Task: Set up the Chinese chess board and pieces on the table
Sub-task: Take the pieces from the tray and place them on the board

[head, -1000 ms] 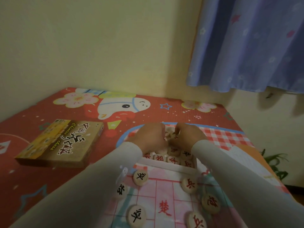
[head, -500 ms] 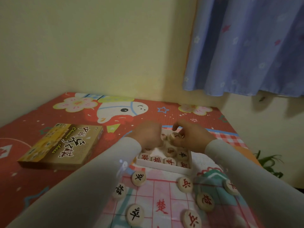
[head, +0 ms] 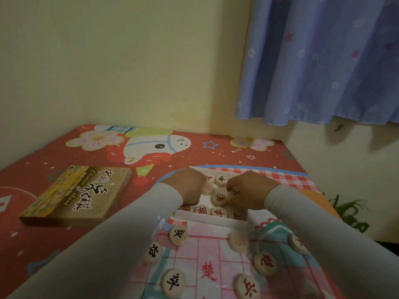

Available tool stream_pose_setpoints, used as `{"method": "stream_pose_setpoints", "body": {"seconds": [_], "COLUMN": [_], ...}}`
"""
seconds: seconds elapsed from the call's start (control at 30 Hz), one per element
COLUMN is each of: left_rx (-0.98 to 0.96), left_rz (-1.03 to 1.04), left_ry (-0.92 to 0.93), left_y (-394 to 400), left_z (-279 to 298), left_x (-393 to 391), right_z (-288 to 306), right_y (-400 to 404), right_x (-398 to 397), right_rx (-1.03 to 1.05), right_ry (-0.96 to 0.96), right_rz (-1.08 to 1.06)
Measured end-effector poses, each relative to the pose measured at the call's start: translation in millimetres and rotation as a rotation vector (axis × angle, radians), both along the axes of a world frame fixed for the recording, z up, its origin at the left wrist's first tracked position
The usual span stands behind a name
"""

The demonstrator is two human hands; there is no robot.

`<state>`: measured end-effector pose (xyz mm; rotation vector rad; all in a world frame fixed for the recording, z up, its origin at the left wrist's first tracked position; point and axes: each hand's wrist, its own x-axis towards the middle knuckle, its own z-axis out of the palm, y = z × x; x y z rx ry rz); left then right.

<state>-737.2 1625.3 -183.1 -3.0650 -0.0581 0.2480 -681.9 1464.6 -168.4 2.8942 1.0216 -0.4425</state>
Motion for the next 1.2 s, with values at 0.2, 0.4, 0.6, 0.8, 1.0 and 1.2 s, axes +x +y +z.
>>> {"method": "stream_pose_setpoints", "body": {"seconds": [0.2, 0.4, 0.6, 0.8, 1.0, 1.2], "left_rx": [0.049, 0.002, -0.181, -0.26, -0.38, -0.371], "left_rz": [0.004, 0.014, 0.027, 0.036, 0.052, 0.058], "left_ry": [-0.008, -0.029, -0.15, -0.108, -0.138, -0.17], "left_y": [-5.9, -2.6, 2.4, -11.7, -11.5, -11.9], "left_z": [-9.6, -5.9, 20.8, 1.5, -17.7, -23.9], "left_x": [8.0, 4.2, 13.9, 33.4, 32.3, 28.1], "right_z": [-12.9, -6.2, 17.0, -1.9, -13.7, -23.2], "right_y": [15.1, 12.8, 6.4, 14.2, 14.3, 15.0], "right_x": [-1.8, -5.0, 9.3, 28.4, 31.7, 30.4], "right_rx": [-0.103, -0.072, 0.127, 0.087, 0.014, 0.008], "right_ry": [-0.081, -0.04, -0.102, -0.058, -0.011, -0.029], "right_rz": [-0.014, -0.024, -0.061, -0.113, -0.09, -0.068]}}
